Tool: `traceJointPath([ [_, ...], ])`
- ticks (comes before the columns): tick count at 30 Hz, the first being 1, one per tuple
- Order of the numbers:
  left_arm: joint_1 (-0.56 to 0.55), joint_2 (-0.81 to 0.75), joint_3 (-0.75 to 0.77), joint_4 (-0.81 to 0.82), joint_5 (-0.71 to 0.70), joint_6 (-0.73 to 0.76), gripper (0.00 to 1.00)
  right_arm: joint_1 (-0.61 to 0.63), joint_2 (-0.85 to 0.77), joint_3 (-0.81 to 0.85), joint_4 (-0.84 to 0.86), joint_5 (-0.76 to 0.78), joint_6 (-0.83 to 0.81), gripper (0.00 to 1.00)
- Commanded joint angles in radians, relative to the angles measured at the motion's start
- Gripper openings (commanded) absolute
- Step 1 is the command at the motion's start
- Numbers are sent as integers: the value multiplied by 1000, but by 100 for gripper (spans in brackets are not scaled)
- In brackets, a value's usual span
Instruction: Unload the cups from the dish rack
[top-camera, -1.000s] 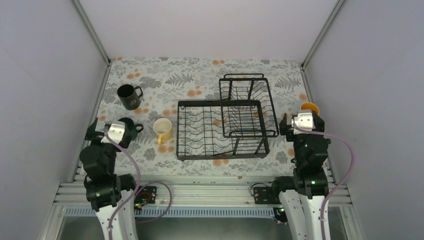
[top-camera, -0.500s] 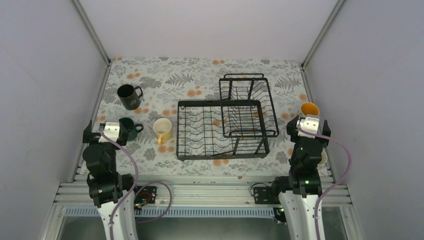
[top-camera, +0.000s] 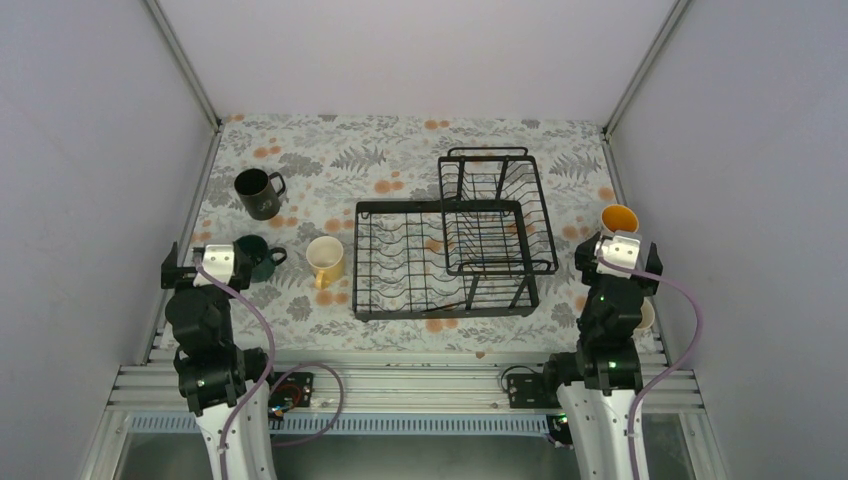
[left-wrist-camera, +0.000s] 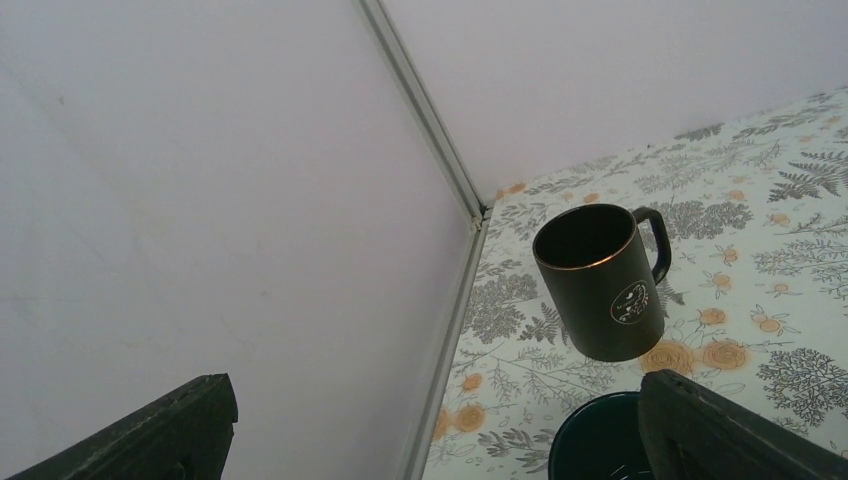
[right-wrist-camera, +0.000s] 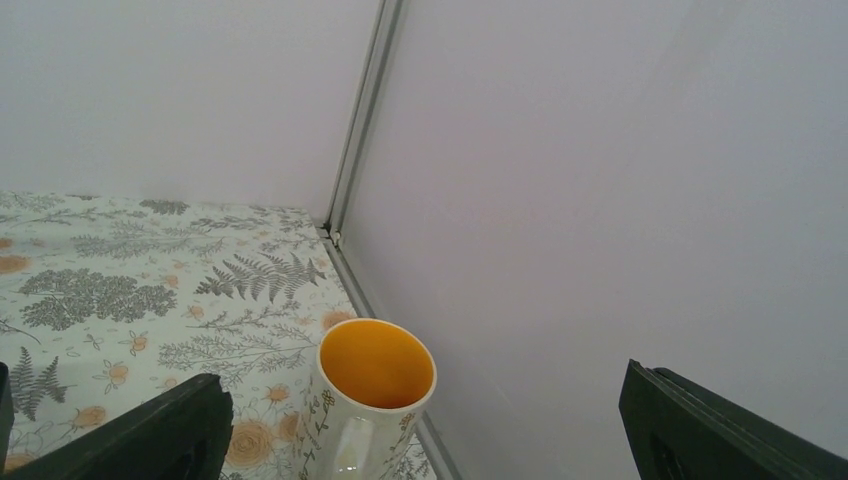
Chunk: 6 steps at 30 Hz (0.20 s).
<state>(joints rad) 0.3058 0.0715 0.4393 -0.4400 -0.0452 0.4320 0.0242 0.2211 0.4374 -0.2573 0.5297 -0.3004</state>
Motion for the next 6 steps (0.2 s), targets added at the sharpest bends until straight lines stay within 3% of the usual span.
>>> traceJointPath([
  [1, 3, -1, -4, 24, -8, -17, 100, -9, -12, -12, 37, 16, 33, 100],
  [6, 1, -29, -6, 24, -5, -16, 100, -10, -6, -15, 40, 18, 36, 100],
])
